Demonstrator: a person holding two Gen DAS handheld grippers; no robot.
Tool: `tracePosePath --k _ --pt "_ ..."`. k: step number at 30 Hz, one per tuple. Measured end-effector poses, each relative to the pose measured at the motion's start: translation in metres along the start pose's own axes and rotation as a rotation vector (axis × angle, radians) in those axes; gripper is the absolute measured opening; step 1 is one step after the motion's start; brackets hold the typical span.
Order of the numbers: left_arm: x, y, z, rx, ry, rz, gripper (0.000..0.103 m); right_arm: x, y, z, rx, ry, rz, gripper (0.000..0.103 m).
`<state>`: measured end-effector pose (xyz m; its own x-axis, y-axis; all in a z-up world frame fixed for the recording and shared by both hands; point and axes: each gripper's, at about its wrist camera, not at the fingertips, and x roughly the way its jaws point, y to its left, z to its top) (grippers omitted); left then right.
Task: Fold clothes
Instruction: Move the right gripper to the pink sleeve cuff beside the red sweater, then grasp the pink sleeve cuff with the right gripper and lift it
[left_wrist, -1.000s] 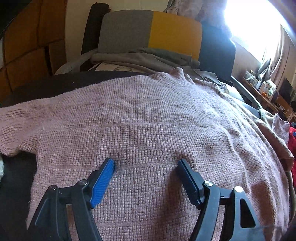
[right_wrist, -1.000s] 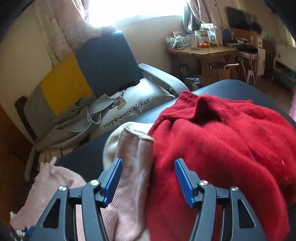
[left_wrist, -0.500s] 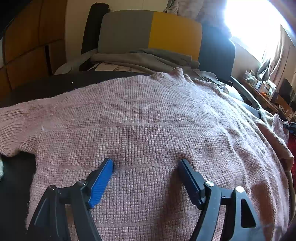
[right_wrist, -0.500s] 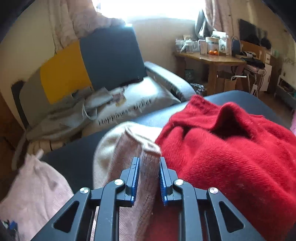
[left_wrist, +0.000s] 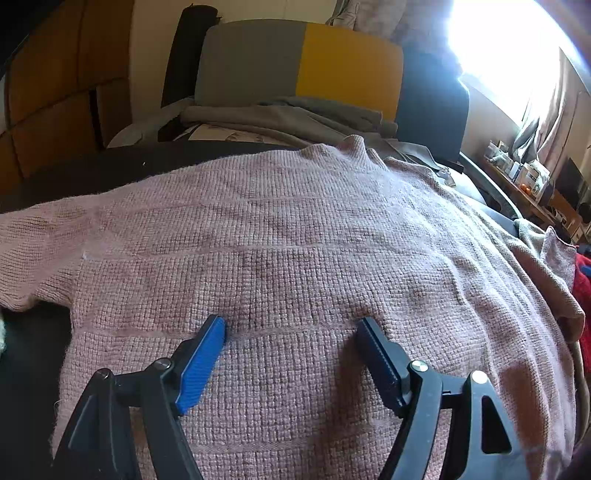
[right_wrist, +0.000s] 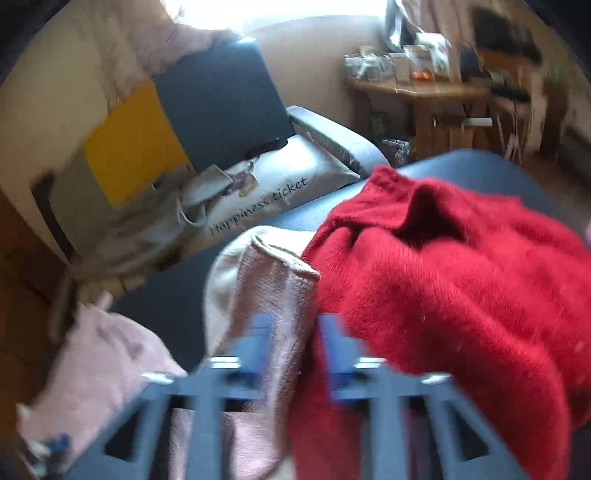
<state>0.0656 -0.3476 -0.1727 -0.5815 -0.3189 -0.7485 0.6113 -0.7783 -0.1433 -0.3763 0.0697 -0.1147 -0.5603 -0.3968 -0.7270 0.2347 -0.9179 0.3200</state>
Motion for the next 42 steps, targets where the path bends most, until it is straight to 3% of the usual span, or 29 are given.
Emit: tracePosePath --k 1,6,9,11,14,15,17,18,19,22,25,30,42 --pt "0.000 0.000 0.000 -0.001 0.000 -0.001 0.075 -0.002 -0.003 -0.001 0.024 -0.017 0.024 0.081" --pt "0.001 0.000 0.001 0.001 0.000 0.001 0.076 0.007 -0.010 -0.005 0.077 -0.041 0.061 0.083" --pt "0.001 -0.001 0.001 0.005 0.001 0.005 0.076 0.013 -0.008 -0.006 0.069 -0.069 0.090 0.103" --pt "0.001 -0.001 0.000 0.007 0.001 0.008 0.076 0.020 -0.007 -0.008 0.069 -0.086 0.106 0.103" --pt "0.001 -0.001 0.000 0.008 0.001 0.010 0.076 0.027 0.014 -0.019 -0.085 -0.094 -0.015 0.103" --pt "0.001 -0.002 0.000 0.009 0.001 0.010 0.076 0.027 0.015 -0.020 -0.094 -0.099 -0.013 0.102" --pt "0.002 -0.002 0.000 0.010 0.001 0.011 0.076 0.027 0.018 -0.021 -0.113 -0.111 -0.010 0.089" --pt "0.002 -0.003 0.000 0.010 0.001 0.011 0.077 0.027 0.019 -0.021 -0.117 -0.116 -0.009 0.073" --pt "0.003 -0.003 0.001 0.010 0.001 0.010 0.077 0.026 0.016 -0.017 -0.095 -0.122 -0.011 0.048" --pt "0.003 -0.004 0.001 0.011 0.001 0.010 0.077 0.026 0.006 -0.007 -0.078 -0.119 -0.065 0.027" --pt "0.004 -0.002 0.002 0.011 0.001 0.009 0.077 0.029 0.005 -0.005 -0.099 -0.086 -0.082 0.020" --pt "0.004 0.000 0.002 0.008 0.000 0.004 0.078 0.006 0.017 -0.002 -0.110 -0.120 -0.066 0.010" --pt "0.002 0.003 0.001 -0.007 -0.002 -0.021 0.079 -0.043 0.108 -0.003 -0.043 -0.131 0.311 0.010"
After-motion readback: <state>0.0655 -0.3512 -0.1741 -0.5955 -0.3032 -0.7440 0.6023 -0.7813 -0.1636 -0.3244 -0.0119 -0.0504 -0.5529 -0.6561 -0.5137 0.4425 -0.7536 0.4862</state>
